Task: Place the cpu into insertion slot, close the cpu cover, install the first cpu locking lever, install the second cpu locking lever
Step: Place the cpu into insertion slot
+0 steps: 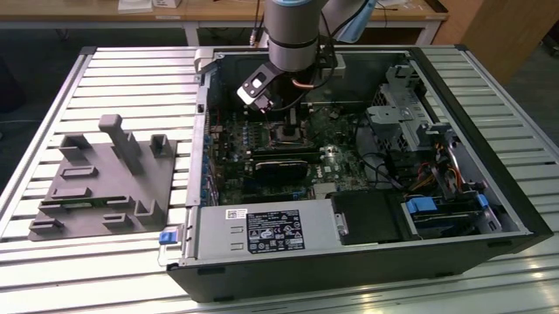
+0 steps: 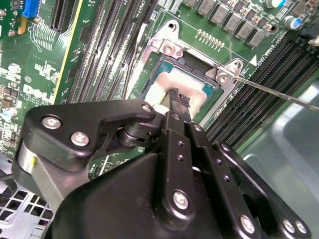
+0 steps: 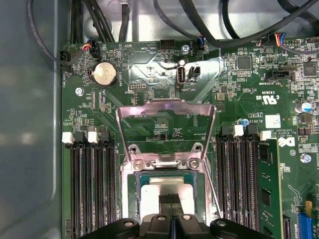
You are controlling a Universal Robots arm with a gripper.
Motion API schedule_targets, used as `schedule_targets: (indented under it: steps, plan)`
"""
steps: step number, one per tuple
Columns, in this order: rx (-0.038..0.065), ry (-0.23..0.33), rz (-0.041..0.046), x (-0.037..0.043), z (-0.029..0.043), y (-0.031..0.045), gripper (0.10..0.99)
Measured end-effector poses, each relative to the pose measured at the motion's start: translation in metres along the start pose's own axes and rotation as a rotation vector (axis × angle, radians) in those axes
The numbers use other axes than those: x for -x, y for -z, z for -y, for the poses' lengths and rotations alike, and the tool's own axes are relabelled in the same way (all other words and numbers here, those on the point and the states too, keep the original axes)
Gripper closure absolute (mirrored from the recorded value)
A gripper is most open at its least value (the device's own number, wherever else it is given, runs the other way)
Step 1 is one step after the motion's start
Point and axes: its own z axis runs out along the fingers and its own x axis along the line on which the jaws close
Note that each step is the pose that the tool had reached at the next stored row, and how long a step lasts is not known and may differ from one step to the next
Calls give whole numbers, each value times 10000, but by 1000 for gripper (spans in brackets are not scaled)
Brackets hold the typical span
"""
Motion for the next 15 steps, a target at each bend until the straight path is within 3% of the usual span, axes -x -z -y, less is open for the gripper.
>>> schedule_targets:
  steps: [15]
  plan:
    - [-1, 0, 3, 1, 2, -36, 980]
